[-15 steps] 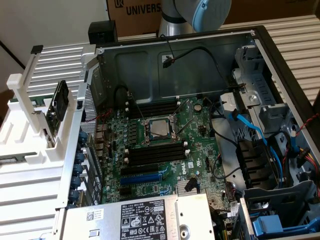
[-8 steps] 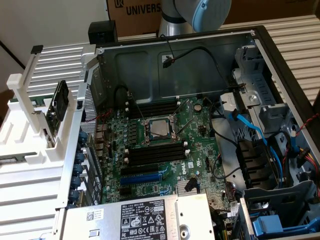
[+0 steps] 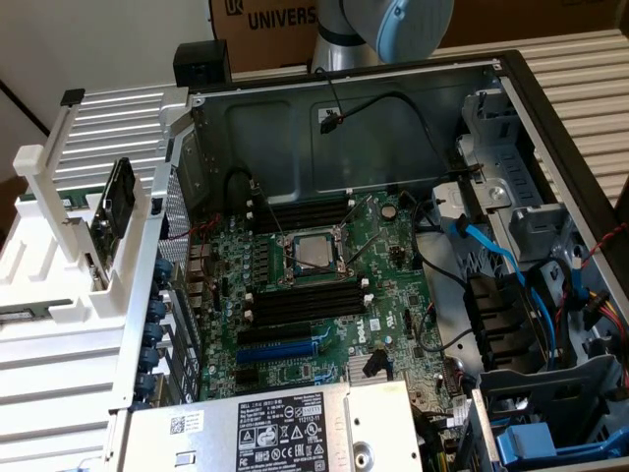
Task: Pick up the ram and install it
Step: 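Pick up the ram and move it above insertion slot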
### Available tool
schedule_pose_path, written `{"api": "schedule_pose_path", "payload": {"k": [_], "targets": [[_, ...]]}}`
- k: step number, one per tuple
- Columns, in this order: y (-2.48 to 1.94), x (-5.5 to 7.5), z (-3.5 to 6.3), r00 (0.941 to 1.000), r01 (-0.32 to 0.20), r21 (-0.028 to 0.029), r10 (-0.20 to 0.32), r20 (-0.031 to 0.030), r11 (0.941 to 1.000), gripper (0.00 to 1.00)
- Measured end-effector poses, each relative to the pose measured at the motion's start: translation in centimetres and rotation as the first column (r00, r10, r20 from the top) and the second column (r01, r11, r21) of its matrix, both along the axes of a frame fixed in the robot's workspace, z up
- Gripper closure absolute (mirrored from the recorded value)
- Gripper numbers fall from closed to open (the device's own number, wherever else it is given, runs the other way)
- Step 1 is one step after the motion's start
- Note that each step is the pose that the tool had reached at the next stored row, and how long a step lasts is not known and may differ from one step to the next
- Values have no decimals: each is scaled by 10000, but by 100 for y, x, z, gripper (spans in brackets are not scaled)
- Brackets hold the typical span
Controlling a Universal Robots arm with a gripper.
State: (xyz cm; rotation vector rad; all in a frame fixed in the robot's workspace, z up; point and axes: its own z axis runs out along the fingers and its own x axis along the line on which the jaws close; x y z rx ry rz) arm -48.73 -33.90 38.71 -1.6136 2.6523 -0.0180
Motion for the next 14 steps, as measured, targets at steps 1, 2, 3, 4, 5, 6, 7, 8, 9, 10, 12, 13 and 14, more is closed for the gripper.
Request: {"api": "schedule_pose_path", "payload": {"k": [1, 2, 3, 4, 5, 6, 7, 8, 9, 10, 12, 13, 14], "targets": [[2, -9, -4, 10000, -16, -3, 16, 39, 10000, 90], [4, -17, -8, 10000, -46, -2, 46, 49, 10000, 90], [4, -20, -12, 9999, -120, -2, 120, 52, 9999, 90], [4, -20, -13, 9996, -270, -2, 270, 51, 9996, 90], [5, -21, -14, 9990, -435, -3, 435, 49, 9991, 90], [5, -21, -16, 9981, -620, -3, 620, 49, 9981, 90], [5, -22, -19, 9968, -793, -3, 793, 51, 9969, 90], [6, -22, -22, 9951, -989, -2, 989, 51, 9951, 90], [5, -22, -25, 9931, -1173, -2, 1173, 51, 9931, 90], [5, -21, -33, 9882, -1530, -2, 1530, 52, 9882, 90], [5, -22, -40, 9819, -1896, -3, 1896, 53, 9819, 90], [5, -22, -44, 9785, -2060, -3, 2060, 54, 9785, 90], [5, -21, -49, 9747, -2235, -4, 2235, 58, 9747, 90]]}}
